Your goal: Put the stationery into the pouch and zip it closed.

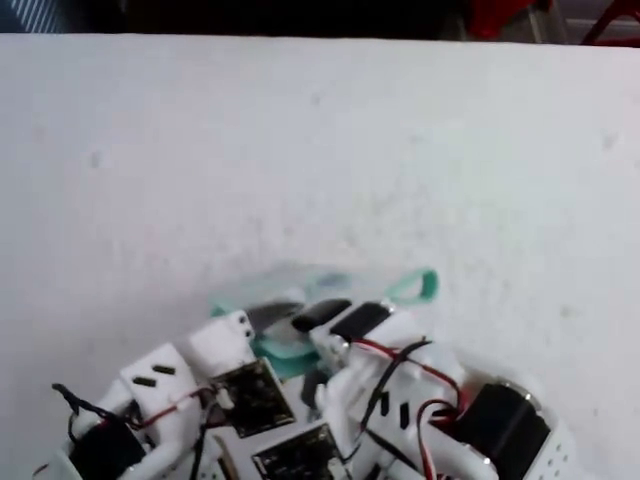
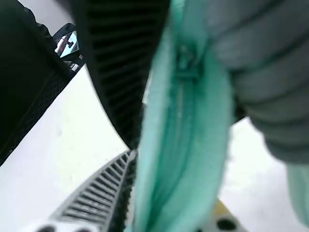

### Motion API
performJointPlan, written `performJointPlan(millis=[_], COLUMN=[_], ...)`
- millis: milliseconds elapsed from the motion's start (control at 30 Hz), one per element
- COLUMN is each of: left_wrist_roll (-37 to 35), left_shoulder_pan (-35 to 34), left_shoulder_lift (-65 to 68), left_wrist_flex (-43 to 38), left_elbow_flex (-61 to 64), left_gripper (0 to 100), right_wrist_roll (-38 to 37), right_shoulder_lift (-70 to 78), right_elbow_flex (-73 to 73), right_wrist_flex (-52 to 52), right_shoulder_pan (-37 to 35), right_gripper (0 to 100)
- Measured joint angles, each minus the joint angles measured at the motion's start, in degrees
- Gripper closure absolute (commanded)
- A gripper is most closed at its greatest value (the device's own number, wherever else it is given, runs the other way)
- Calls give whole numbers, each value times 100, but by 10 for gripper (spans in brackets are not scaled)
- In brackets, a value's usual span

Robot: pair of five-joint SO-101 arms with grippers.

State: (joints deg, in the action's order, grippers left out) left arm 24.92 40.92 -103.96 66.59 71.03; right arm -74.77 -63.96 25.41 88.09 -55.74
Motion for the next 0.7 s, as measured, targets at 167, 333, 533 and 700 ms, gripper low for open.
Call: performJointPlan(millis=[167,333,533,700], left_wrist_roll=[0,0,-624,-1723], left_shoulder_pan=[0,-26,-290,-1196], left_shoulder_lift=[9,9,18,18], left_wrist_flex=[-62,-290,-782,-1855], left_elbow_flex=[9,18,26,686], left_gripper=[978,978,978,978], right_wrist_roll=[484,695,378,378], right_shoulder_lift=[-18,-132,-123,-35], right_elbow_flex=[-9,-26,-44,-44], right_wrist_flex=[0,0,-589,-1204], right_shoulder_pan=[0,299,1556,2312], right_gripper=[700,708,725,726])
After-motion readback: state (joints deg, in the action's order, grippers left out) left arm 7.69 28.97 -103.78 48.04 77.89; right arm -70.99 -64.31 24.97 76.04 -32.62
